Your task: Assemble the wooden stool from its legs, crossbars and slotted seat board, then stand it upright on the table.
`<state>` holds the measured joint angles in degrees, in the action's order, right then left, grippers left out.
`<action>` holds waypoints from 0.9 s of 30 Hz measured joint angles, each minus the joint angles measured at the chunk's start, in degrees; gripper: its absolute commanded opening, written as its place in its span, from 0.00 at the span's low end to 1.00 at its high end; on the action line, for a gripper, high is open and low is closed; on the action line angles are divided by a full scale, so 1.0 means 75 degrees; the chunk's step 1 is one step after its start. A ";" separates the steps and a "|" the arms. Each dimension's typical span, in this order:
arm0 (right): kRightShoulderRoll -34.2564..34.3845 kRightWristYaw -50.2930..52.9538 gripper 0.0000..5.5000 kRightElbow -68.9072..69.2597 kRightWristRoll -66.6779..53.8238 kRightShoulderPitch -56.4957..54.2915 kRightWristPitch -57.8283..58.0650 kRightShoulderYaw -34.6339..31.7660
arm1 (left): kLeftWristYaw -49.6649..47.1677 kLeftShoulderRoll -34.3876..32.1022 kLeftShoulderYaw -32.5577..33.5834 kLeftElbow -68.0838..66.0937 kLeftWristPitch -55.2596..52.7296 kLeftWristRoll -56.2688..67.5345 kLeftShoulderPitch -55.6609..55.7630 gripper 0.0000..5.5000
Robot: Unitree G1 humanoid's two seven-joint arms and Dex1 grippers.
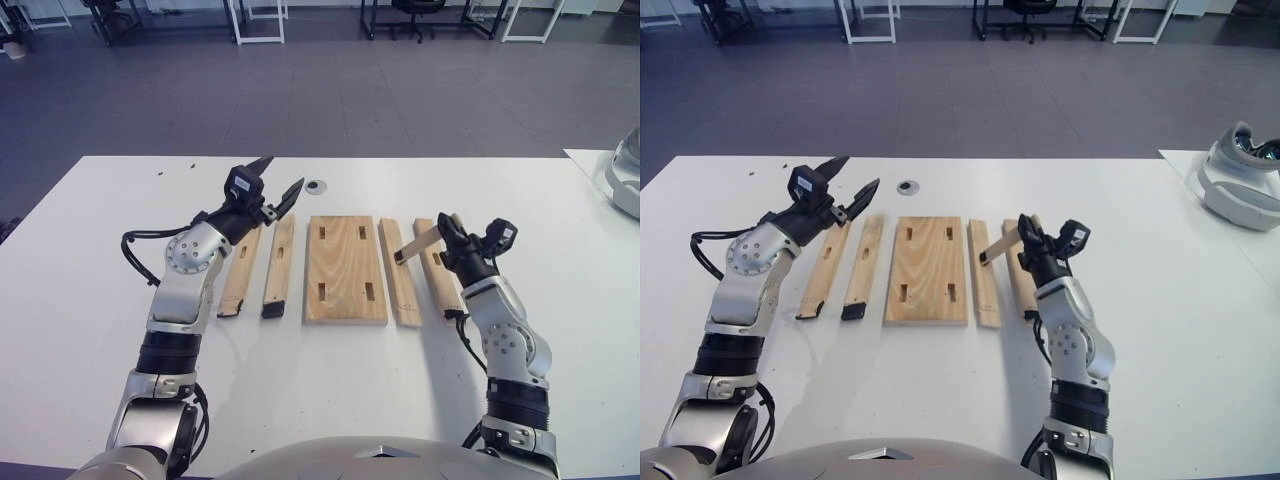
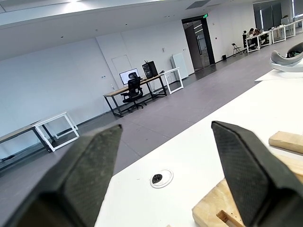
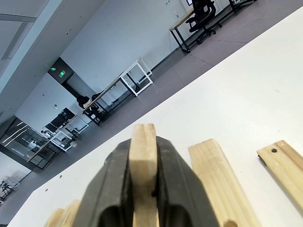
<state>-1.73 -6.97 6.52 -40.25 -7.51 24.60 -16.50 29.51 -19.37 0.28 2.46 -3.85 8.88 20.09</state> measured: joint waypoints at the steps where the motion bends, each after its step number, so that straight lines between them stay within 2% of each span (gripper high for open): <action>1: -0.0003 -0.0005 0.08 -0.0001 0.0039 0.0007 -0.0030 0.0041 | 0.0003 0.0000 -0.0004 0.0000 0.0000 0.0000 0.0000 0.63; 5: -0.0053 -0.0027 0.08 0.0117 0.0347 0.0097 -0.0182 0.0214 | 0.0010 -0.0002 -0.0005 0.0000 0.0000 0.0000 -0.0031 0.63; 12: -0.0750 -0.0056 0.08 0.0301 0.2508 0.0136 -0.0791 0.1745 | 0.0054 -0.0005 -0.0019 0.0000 -0.0001 -0.0001 -0.0087 0.63; 17: -0.1028 -0.0270 0.08 -0.0085 0.3279 0.0191 -0.1356 0.2218 | 0.0052 -0.0007 -0.0036 0.0003 -0.0044 -0.0004 -0.0173 0.63; 23: -0.1206 -0.0691 0.08 -0.0432 0.3325 0.0230 -0.1970 0.2344 | 0.0056 -0.0010 -0.0093 0.0002 -0.0079 -0.0016 -0.0181 0.63; 24: -0.1211 -0.0737 0.15 -0.0472 0.3373 0.0248 -0.2092 0.2368 | 0.0061 -0.0012 -0.0095 0.0002 -0.0079 -0.0020 -0.0181 0.63; 27: -0.1309 -0.0862 0.24 -0.0996 0.3616 0.0720 -0.1783 0.2429 | 0.0053 -0.0042 -0.0096 -0.0010 -0.0079 -0.0031 -0.0181 0.63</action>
<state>-11.55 -13.44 -0.95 -13.13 -2.11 11.23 1.72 29.91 -19.69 -0.44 2.39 -4.44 8.65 18.73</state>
